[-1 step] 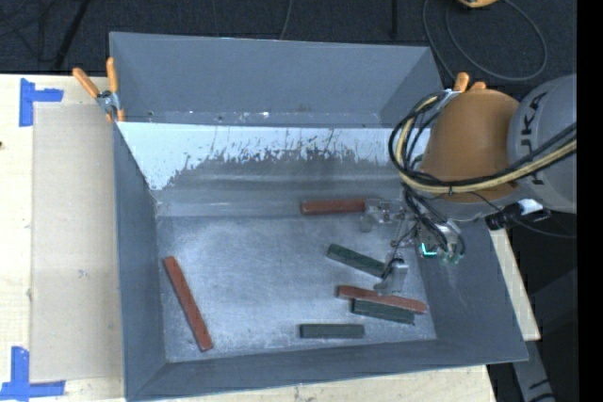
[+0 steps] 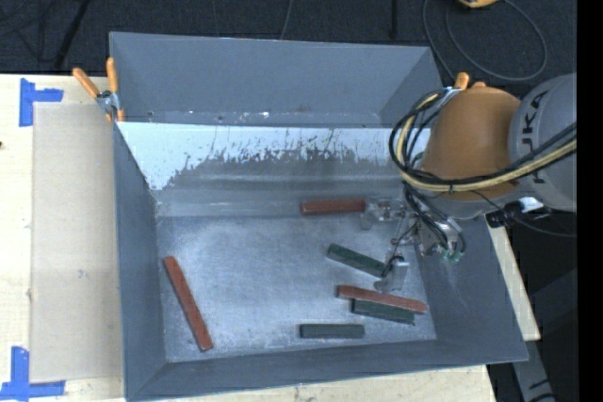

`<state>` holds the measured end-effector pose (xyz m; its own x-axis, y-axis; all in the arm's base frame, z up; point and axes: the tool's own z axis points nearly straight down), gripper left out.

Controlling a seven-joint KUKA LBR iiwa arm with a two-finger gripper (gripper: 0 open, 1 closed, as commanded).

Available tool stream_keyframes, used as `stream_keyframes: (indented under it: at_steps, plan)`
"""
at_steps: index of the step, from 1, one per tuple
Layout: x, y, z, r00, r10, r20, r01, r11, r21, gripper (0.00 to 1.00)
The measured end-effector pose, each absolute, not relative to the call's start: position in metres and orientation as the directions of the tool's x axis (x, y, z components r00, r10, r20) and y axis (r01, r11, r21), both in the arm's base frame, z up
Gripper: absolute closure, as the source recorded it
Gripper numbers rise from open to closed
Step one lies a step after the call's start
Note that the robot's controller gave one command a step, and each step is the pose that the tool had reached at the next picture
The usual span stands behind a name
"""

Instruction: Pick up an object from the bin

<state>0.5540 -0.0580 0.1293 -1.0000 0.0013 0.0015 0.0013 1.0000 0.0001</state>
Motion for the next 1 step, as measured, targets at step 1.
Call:
stream_keyframes:
  at_steps: [1]
  plan:
    - [0.5667, -0.0644, 0.0931, -0.988, 0.153, -0.004, 0.153, 0.988, 0.001, 0.00]
